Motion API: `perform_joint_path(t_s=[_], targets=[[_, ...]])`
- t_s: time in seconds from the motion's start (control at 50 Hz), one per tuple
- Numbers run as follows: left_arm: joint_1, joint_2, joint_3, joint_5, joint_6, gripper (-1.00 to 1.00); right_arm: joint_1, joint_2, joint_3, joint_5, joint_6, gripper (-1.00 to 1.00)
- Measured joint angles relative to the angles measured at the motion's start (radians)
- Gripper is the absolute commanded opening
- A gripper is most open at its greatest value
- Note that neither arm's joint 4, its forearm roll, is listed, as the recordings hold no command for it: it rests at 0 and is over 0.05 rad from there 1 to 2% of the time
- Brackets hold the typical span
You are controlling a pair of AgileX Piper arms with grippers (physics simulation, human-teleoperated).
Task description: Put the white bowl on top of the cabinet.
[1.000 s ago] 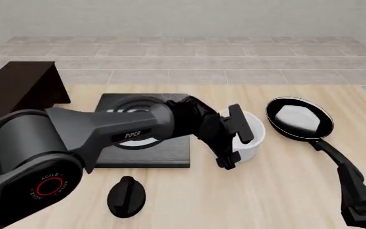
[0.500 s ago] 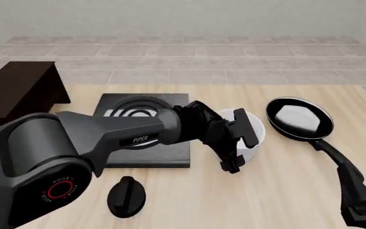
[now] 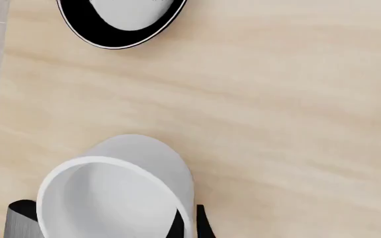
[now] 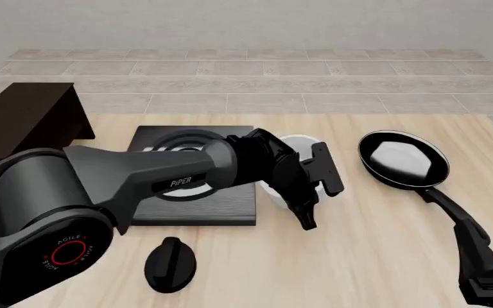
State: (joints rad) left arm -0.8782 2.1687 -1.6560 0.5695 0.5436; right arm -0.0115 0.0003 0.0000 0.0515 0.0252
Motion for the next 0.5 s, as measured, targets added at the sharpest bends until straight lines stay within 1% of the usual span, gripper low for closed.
perform_joint_path(t_s=[0.28,0.5], targets=[[0.008,-0.07,-0.005,0.052,0.076,-1.0,0.0,0.0,0.0,0.003,0.001,1.0],[0.02,-0.168,-0.004,0.088,0.118,-1.0,0.0,0.0,0.0,0.003,0.0,1.0]])
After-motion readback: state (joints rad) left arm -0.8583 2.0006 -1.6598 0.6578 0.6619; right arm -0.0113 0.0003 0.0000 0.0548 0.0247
